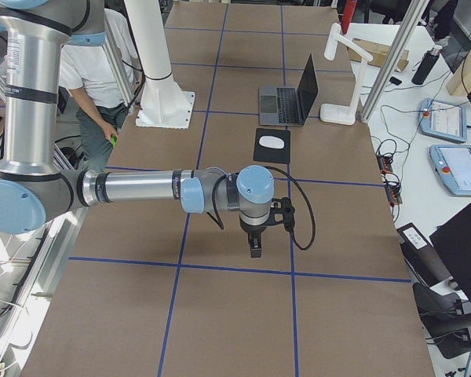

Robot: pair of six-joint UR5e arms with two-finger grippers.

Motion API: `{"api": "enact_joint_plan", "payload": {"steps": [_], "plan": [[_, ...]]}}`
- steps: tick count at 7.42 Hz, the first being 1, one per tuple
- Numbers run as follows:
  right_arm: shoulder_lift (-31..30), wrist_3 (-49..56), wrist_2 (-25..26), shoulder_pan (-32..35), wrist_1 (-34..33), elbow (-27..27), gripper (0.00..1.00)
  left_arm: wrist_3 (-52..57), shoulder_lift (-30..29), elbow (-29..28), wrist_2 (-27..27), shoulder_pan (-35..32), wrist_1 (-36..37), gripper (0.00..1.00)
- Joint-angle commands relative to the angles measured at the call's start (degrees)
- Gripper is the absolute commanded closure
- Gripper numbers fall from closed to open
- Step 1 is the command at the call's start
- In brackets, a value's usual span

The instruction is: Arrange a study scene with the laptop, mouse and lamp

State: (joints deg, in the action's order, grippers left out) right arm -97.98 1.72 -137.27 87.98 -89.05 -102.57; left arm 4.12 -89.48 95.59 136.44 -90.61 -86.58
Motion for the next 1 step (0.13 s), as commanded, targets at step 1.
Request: {"api": "enact_joint_plan", "payload": {"steps": [1], "plan": [[0.07, 0.04, 0.07, 0.0, 0.1, -0.09, 0.01, -0.95, 0.18, -0.14, -1.35, 0.0, -1.58, 0.01]]}}
